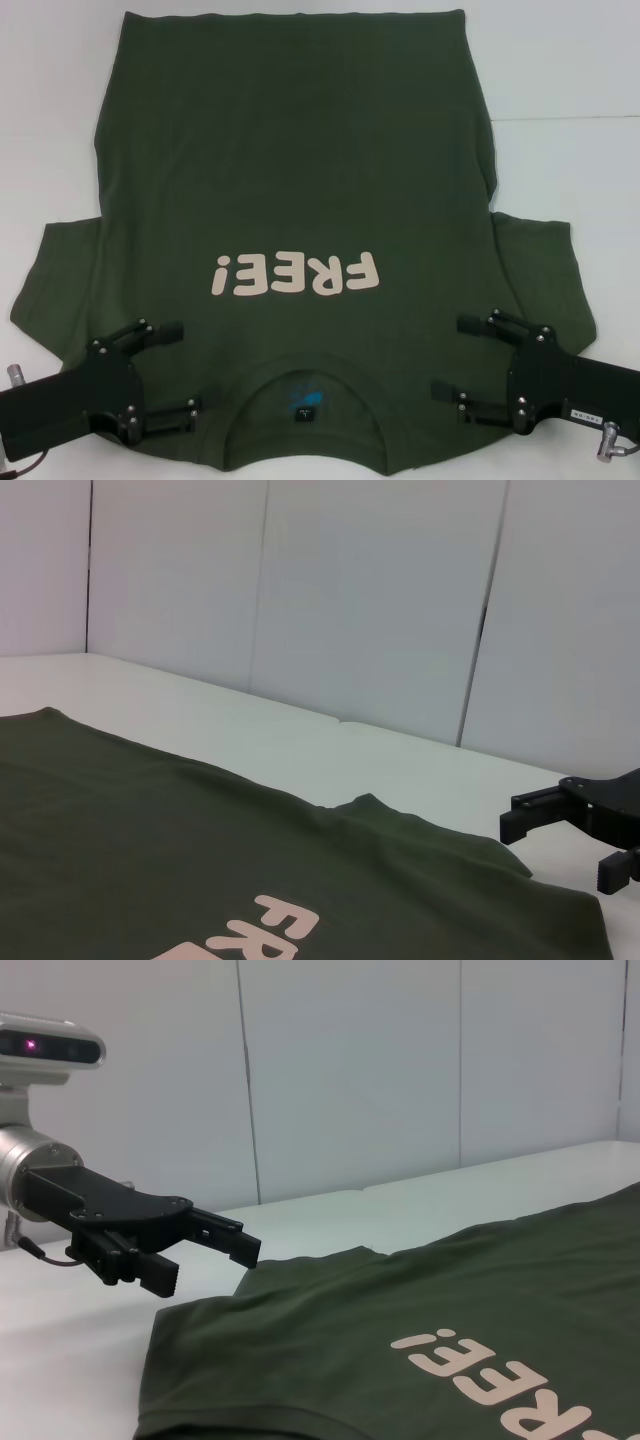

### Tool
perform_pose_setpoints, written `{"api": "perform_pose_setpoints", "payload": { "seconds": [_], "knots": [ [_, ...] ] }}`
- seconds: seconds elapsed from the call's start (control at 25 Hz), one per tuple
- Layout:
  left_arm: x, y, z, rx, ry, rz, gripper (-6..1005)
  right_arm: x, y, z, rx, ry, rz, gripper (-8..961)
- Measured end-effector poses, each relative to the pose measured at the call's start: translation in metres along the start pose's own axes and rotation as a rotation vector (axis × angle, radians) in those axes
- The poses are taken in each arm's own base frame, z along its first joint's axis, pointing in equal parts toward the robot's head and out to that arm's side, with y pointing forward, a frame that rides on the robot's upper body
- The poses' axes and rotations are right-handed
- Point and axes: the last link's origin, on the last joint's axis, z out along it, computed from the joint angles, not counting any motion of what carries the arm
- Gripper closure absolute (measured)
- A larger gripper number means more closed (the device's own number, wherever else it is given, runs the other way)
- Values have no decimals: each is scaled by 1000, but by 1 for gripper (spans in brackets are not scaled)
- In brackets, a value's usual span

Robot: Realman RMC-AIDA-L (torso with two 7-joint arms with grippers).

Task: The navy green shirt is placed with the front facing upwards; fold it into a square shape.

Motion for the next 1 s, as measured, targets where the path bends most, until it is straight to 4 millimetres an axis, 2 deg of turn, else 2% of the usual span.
{"api": "perform_pose_setpoints", "payload": {
  "seconds": [0.44,0.6,0.8,1.0],
  "knots": [
    [-1,-1,-3,26,21,-38,52,-1,1,1,-8,-1,2,38],
    [3,-10,-11,69,46,-187,51,0,2,1,-9,-3,10,38],
    [23,-40,-35,137,38,-439,51,1,2,1,-10,-1,11,38],
    [51,-79,-58,220,-90,-640,52,1,3,1,-15,3,12,38]
  ]
}}
